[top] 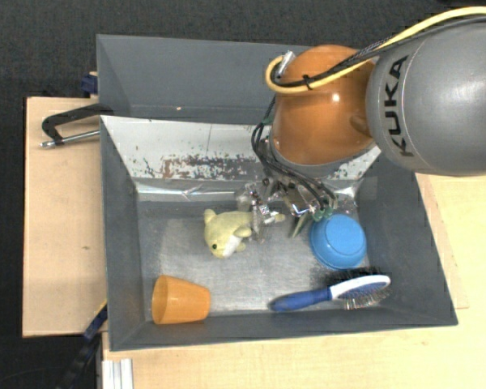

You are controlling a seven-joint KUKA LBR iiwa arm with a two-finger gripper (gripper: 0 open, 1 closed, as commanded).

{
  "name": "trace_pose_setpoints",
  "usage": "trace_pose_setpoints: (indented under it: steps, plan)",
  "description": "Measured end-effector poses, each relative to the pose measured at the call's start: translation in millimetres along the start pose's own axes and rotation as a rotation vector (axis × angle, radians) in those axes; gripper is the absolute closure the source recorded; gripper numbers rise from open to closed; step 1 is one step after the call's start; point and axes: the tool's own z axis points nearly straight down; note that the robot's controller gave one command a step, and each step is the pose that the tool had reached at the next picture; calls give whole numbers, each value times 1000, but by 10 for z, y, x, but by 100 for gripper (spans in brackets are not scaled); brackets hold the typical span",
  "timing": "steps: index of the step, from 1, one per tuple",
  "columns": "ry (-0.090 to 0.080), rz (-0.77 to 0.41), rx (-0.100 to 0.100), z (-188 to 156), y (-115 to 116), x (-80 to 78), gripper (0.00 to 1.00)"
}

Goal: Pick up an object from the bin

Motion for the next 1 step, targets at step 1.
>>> trace_pose_setpoints:
  steps: [1]
  plan:
    - [-7, -43, 1, -2426, 229, -263, 100]
